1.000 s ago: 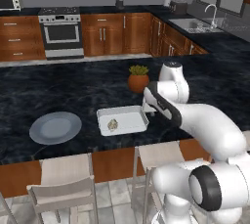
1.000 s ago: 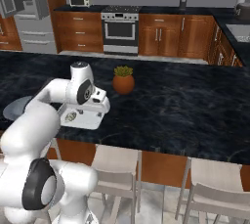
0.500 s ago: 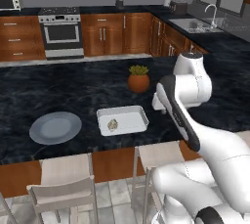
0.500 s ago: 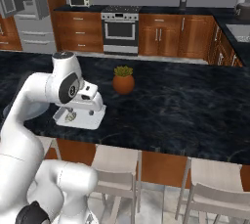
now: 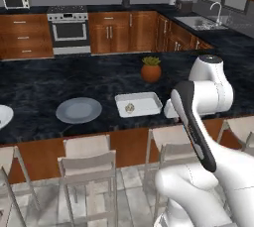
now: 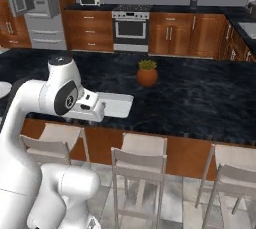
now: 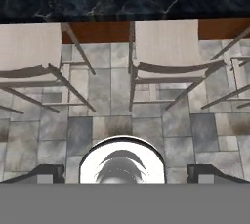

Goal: Place two dumplings into each of the tupperware containers and then place the containers in the fridge.

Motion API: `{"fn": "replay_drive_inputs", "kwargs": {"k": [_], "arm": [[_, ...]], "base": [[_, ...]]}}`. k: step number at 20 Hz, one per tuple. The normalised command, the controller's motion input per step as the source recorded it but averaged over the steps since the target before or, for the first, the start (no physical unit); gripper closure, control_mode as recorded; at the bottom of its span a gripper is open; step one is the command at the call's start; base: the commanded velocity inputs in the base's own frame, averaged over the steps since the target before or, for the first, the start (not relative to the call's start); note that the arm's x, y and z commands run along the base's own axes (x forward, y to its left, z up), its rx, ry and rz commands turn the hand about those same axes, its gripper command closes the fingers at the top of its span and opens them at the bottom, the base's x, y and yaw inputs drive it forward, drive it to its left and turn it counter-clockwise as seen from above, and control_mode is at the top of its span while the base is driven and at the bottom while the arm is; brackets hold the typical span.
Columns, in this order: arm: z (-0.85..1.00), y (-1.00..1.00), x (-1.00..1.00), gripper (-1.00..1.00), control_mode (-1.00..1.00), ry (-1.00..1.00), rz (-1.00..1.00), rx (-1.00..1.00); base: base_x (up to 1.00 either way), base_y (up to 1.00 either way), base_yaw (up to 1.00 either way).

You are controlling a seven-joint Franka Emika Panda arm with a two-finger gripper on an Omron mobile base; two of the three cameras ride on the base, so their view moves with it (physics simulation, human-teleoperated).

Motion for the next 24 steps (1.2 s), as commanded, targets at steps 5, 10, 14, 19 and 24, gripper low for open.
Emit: {"fn": "replay_drive_inputs", "kwargs": {"k": [5, 10, 14, 19, 24], "arm": [[0.00, 0.00, 0.00, -1.00, 1.00, 0.00, 0.00, 0.00], [0.00, 0.00, 0.00, -1.00, 1.00, 0.00, 0.00, 0.00], [0.00, 0.00, 0.00, -1.00, 1.00, 0.00, 0.00, 0.00], [0.00, 0.00, 0.00, -1.00, 1.00, 0.00, 0.00, 0.00], [0.00, 0.00, 0.00, -1.00, 1.00, 0.00, 0.00, 0.00]], "base": [[-0.17, 1.00, 0.01], [0.09, 1.00, 0.00], [0.19, 1.00, 0.00], [0.47, 1.00, 0.00], [0.62, 0.98, 0.00]]}}
